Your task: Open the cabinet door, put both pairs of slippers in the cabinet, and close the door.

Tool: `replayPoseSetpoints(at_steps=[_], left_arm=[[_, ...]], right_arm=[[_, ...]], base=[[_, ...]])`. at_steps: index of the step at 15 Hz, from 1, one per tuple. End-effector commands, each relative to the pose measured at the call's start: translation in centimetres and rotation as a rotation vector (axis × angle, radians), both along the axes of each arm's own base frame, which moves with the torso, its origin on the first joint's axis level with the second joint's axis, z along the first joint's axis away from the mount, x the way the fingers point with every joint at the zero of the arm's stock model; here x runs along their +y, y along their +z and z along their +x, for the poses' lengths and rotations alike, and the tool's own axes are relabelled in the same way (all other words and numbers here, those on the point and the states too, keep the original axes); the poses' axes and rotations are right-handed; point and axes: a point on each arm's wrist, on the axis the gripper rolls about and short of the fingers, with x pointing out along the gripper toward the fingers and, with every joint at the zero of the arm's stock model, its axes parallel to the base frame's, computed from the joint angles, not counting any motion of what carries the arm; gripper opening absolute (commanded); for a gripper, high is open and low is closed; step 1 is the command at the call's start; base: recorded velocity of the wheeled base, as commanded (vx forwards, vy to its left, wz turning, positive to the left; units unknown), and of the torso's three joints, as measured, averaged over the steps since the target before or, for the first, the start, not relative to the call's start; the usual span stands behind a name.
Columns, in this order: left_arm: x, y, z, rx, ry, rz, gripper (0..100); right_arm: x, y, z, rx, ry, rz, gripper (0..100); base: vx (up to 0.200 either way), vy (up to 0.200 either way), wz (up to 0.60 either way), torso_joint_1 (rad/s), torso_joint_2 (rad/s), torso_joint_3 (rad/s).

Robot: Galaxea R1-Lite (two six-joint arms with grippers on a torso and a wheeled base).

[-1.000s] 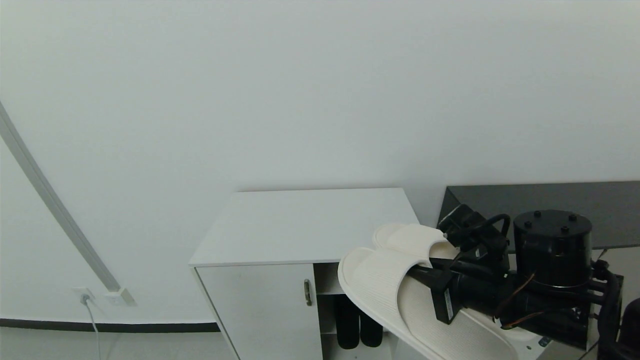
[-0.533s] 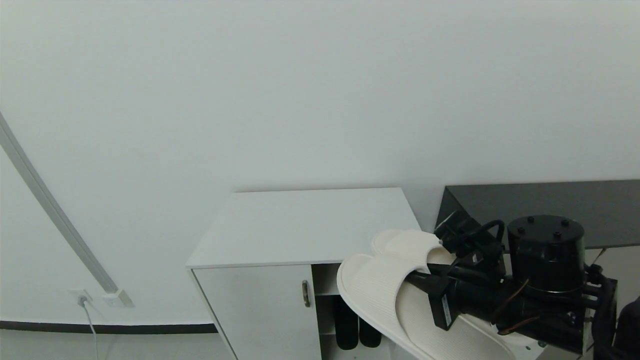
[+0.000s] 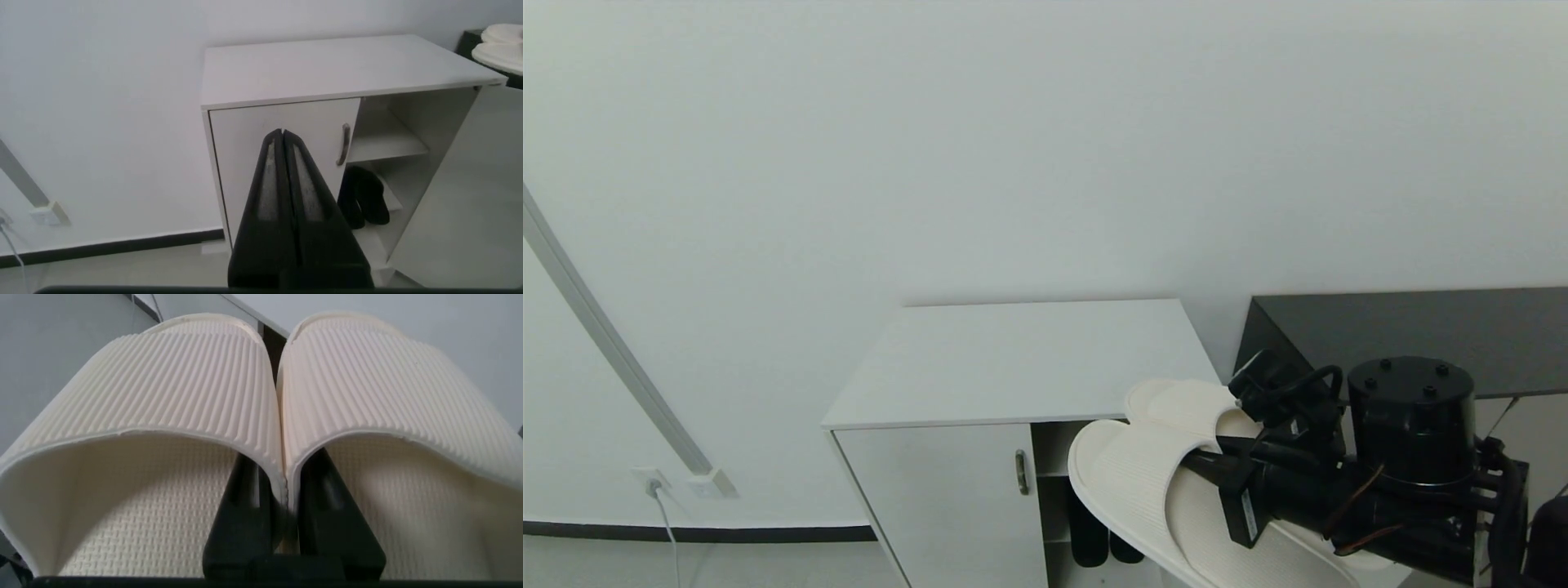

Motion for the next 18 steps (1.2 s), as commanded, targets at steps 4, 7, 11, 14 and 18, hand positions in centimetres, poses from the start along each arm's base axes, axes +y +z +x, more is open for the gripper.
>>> replayPoseSetpoints(at_steps=[4, 7, 11, 14, 18], left_arm=[[0.00, 0.01, 0.01, 0.001, 0.001, 0.000, 0], [0.00, 0.01, 0.01, 0.001, 0.000, 0.000, 0], [-0.01, 0.01, 0.01, 0.001, 0.001, 0.000, 0], [0.00, 0.01, 0.01, 0.001, 0.001, 0.000, 0], [0.00, 0.01, 0.01, 0.001, 0.001, -0.008, 0]], right_arm=[[0.18, -0.18, -0.23, 0.003, 0.012, -0.004, 0], [0.22, -0.23, -0.25, 0.006, 0.013, -0.006, 0], [0.28, -0.29, -0.36, 0.007, 0.018, -0.007, 0], [0.34, -0.31, -0.42, 0.008, 0.021, -0.008, 0], [0.39, -0.57, -0.73, 0.015, 0.032, -0.014, 0]], base=[[0.000, 0.000, 0.00, -0.155, 0.35, 0.187], [0.000, 0.000, 0.00, -0.150, 0.36, 0.193], [0.000, 0.000, 0.00, -0.163, 0.38, 0.210], [0.000, 0.000, 0.00, -0.176, 0.41, 0.234], [0.000, 0.000, 0.00, -0.222, 0.54, 0.309]])
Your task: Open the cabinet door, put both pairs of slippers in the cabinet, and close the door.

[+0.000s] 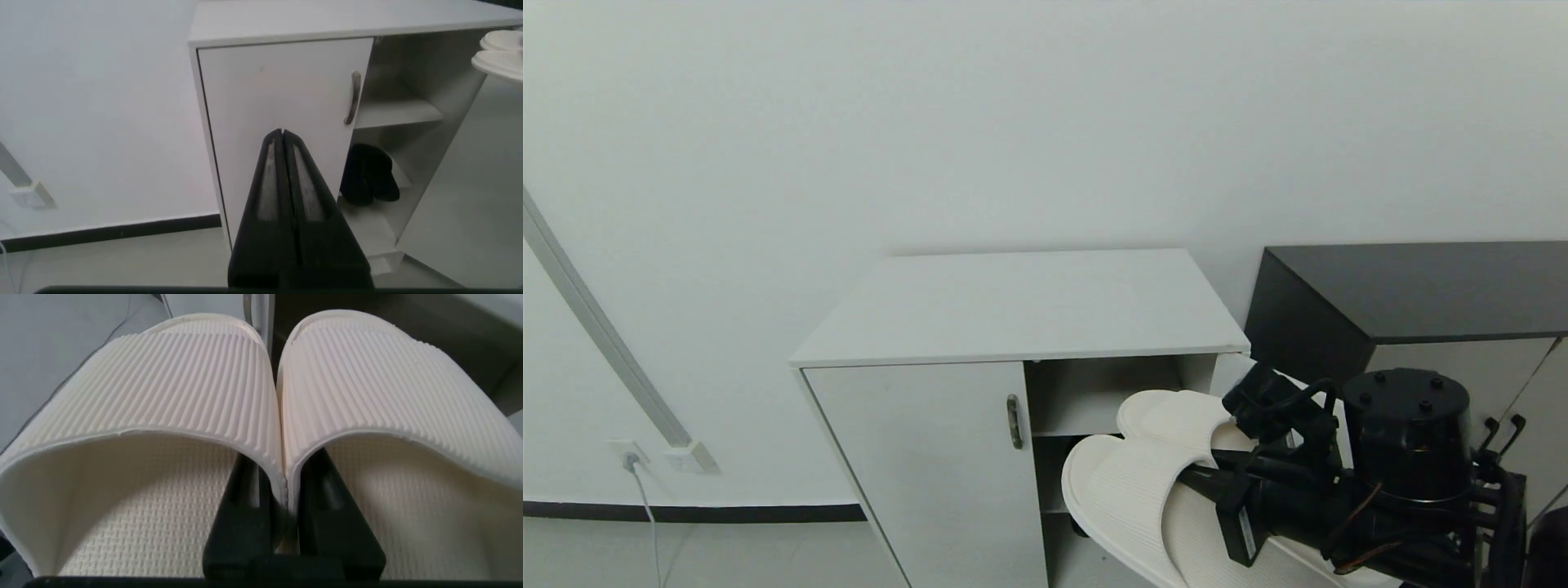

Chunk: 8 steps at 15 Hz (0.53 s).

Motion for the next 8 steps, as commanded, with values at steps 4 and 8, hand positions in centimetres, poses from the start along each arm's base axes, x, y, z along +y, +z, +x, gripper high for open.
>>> replayPoseSetpoints(at_steps=[4, 8], left_arm=[[0.00, -0.01, 0.01, 0.002, 0.000, -0.003, 0], [0.00, -0.01, 0.01, 0.002, 0.000, -0.003, 0]], right_arm=[[0.26, 0.09, -0.17, -0.012, 0.009, 0.009, 0], [0.39, -0.18, -0.09, -0.005, 0.011, 0.003, 0]], base=[[0.000, 0.000, 0.00, -0.209, 0.54, 0.321], [0.000, 0.000, 0.00, -0.190, 0.52, 0.332]])
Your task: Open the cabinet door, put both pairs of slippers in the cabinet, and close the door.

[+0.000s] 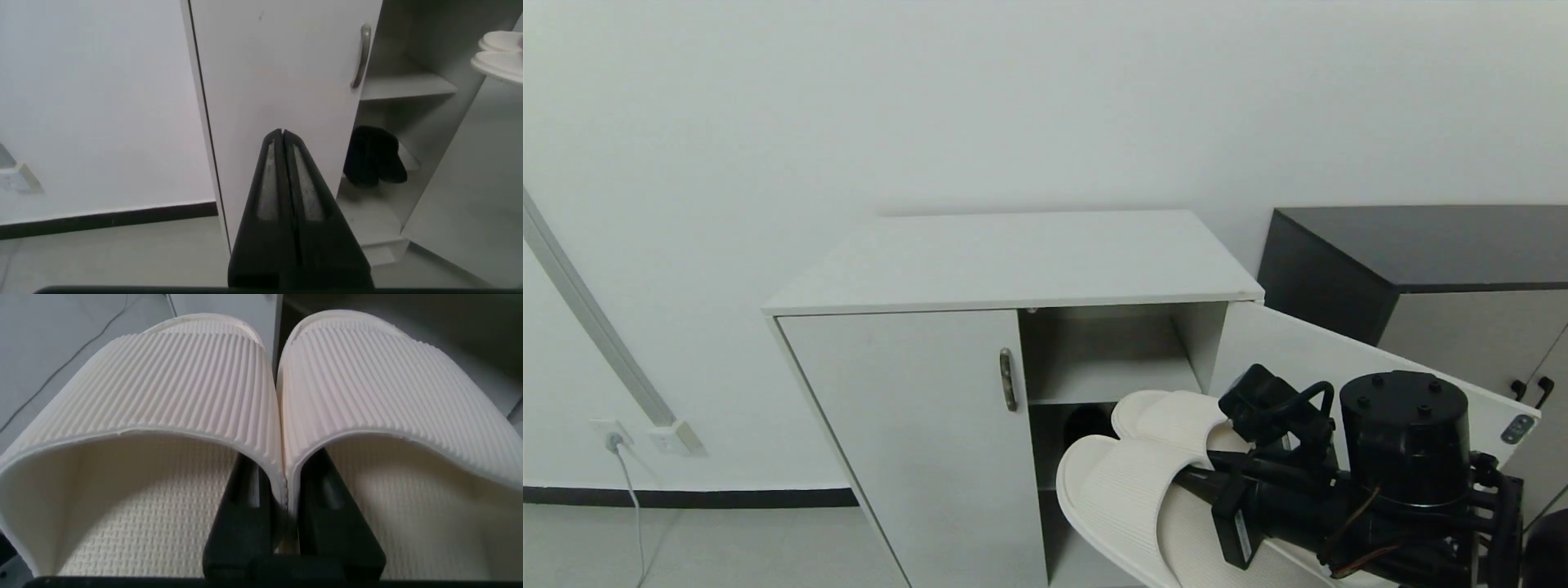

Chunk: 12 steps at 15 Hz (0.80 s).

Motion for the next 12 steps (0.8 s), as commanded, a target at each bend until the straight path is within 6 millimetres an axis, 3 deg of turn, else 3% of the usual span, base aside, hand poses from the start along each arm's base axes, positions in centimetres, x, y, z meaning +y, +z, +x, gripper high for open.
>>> replayPoseSetpoints(at_steps=[1, 12], left_arm=[[0.00, -0.01, 0.01, 0.002, -0.001, 0.000, 0], [0.00, -0.01, 0.01, 0.002, -0.001, -0.001, 0]], right_arm=[[0.07, -0.14, 0.05, 0.004, 0.002, -0.003, 0], [0.12, -0.21, -0.13, 0.006, 0.007, -0.006, 0]], base=[[0.000, 0.000, 0.00, -0.178, 0.51, 0.330], [0.000, 0.000, 0.00, -0.127, 0.47, 0.339]])
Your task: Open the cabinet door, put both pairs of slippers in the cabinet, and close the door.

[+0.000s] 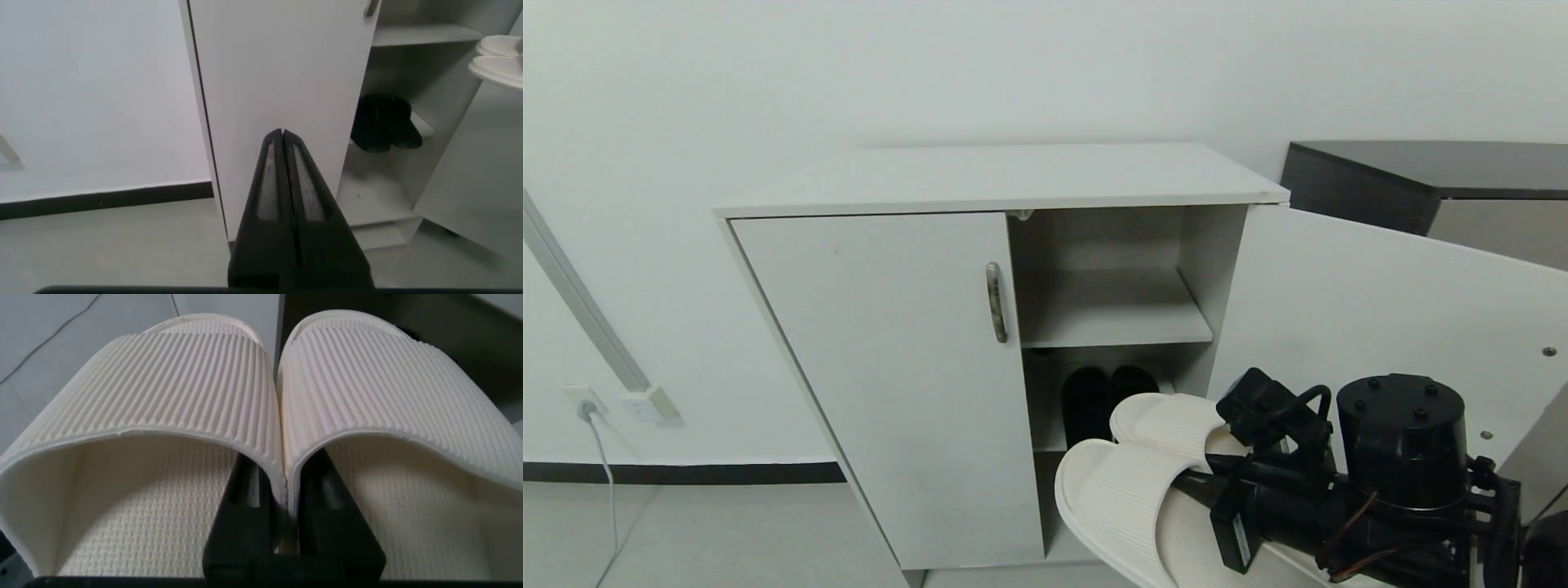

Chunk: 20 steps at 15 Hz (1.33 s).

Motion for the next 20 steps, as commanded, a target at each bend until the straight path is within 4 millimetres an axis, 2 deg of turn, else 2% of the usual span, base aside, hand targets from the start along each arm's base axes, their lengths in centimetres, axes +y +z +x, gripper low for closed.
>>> replayPoseSetpoints(at_steps=[1, 4, 15, 17, 20], left_arm=[[0.0, 0.0, 0.0, 0.002, 0.000, 0.000, 0], [0.0, 0.0, 0.0, 0.002, 0.000, 0.000, 0], [0.0, 0.0, 0.0, 0.002, 0.000, 0.000, 0], [0.0, 0.0, 0.0, 0.002, 0.000, 0.000, 0], [0.0, 0.0, 0.0, 0.002, 0.000, 0.000, 0]], right_arm=[[0.0, 0.0, 0.0, 0.001, 0.001, -0.001, 0], [0.0, -0.1, 0.0, 0.002, 0.002, -0.002, 0], [0.2, -0.5, 0.0, 0.012, -0.001, -0.015, 0], [0.8, -0.9, 0.4, 0.019, 0.002, -0.022, 0], [3.4, -1.0, 0.6, 0.009, -0.100, -0.009, 0]], base=[[0.000, 0.000, 0.00, -0.071, 0.45, 0.378], [0.000, 0.000, 0.00, -0.028, 0.41, 0.360], [0.000, 0.000, 0.00, -0.004, 0.03, 0.029], [0.000, 0.000, 0.00, -0.001, 0.02, 0.025], [0.000, 0.000, 0.00, 0.000, 0.00, 0.000]])
